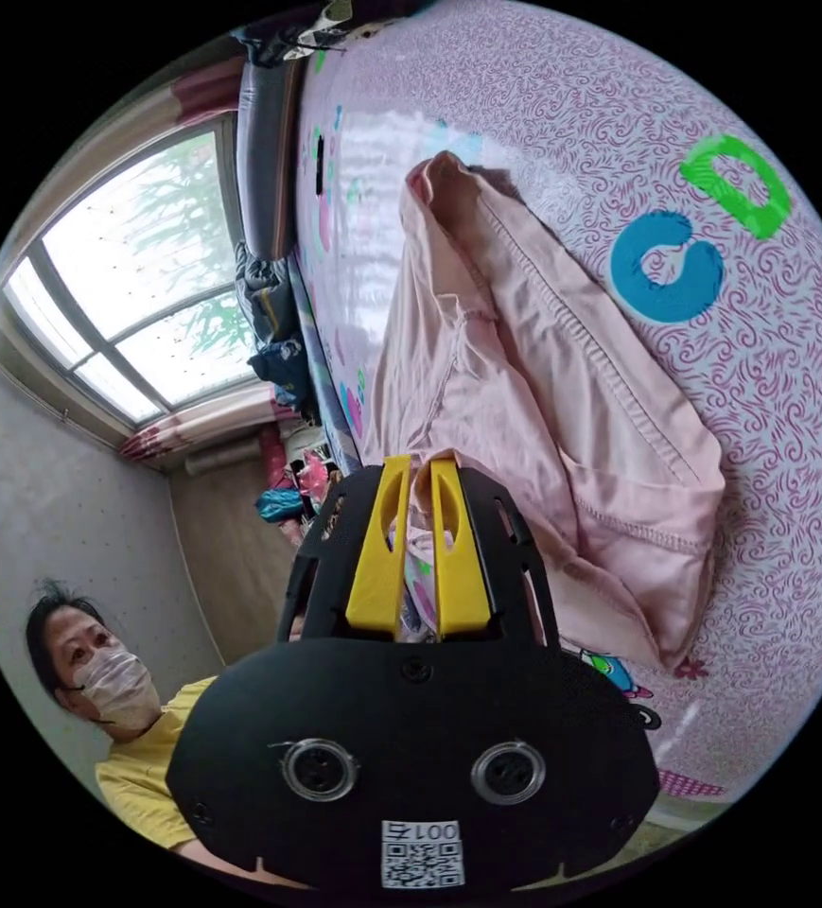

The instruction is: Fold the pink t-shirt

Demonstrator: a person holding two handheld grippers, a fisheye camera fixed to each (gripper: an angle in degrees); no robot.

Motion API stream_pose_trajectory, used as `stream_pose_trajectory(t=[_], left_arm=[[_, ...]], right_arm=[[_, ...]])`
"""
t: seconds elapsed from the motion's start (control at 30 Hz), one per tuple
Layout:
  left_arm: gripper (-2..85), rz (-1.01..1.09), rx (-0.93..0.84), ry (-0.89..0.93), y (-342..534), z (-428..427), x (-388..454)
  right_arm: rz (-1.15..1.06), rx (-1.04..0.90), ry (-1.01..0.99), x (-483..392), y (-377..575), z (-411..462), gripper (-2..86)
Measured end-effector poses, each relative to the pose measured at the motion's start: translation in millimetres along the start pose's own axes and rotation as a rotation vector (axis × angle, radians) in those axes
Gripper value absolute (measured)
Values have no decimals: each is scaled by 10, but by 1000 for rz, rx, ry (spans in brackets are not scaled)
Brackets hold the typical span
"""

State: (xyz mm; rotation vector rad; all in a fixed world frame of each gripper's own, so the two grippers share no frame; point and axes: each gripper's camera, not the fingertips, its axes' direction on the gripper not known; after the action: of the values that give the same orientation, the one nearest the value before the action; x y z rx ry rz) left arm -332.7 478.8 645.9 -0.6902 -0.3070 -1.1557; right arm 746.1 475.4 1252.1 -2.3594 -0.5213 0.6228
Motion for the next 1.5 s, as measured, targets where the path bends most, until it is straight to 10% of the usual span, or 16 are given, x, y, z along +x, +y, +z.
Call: stream_pose_trajectory(t=[0.67, 1.23, 1.5], left_arm=[[25, 70, -70, 152, 356, -210, 342], [-16, 1137, -195, -515, 1594, 46, 1958], [-14, 1497, -412, -354, 2311, 785, 2653]], right_arm=[[-9, 59, -25, -629, 318, -35, 8], [-54, 38, 0, -1236, 1249, -31, 19], [-814, -193, 702, -2475, 1795, 480, 57]])
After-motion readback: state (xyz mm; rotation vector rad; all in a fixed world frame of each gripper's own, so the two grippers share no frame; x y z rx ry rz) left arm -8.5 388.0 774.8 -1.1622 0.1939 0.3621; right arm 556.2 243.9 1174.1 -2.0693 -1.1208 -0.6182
